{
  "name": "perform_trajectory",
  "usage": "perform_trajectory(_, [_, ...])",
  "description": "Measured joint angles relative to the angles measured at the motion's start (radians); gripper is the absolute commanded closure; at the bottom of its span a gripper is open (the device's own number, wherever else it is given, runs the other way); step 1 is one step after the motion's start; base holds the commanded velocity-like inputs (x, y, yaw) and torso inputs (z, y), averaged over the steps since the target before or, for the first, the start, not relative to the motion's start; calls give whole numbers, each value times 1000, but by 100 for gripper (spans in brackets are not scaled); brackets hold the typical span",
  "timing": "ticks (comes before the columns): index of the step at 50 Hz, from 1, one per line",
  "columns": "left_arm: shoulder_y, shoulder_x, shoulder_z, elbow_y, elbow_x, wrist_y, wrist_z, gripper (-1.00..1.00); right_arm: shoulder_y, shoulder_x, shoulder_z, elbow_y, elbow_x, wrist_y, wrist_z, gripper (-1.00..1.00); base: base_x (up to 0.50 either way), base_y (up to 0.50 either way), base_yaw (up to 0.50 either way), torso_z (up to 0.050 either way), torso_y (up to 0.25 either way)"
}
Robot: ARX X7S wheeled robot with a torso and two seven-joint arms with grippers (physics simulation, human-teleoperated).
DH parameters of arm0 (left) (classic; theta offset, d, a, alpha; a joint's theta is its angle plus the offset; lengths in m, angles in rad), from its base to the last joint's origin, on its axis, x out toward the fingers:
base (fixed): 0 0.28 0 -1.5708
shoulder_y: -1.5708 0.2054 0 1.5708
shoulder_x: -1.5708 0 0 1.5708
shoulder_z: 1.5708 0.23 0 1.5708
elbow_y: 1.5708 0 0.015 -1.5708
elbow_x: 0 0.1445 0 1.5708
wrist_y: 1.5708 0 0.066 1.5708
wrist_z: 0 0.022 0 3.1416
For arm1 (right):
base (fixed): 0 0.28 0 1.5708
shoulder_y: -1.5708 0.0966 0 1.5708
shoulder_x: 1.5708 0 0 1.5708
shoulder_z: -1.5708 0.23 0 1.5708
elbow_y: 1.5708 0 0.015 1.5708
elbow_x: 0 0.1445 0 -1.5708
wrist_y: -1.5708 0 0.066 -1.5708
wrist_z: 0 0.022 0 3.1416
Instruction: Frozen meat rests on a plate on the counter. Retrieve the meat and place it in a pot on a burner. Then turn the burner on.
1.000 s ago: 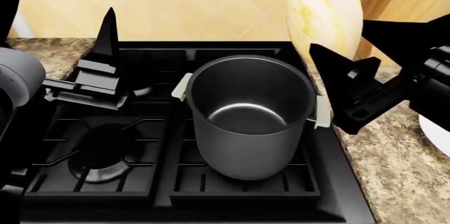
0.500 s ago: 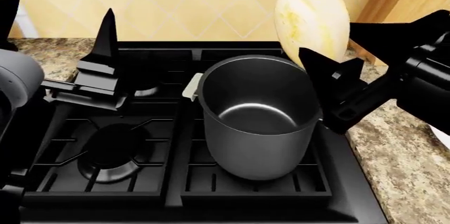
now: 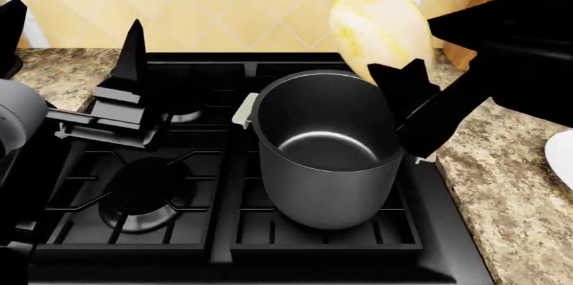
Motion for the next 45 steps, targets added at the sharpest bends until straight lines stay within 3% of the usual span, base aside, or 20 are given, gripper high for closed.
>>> perform_trajectory(16, [38,0,-6,-11,40,30,29,-100,118,-141,-132,143,4,134,15,100,0,0,0,0,0])
perform_trajectory(45, [97,-7,-15,-43,92,69,61,-100,72,-283,-180,263,-287,221,-222,100,0,0,0,0,0])
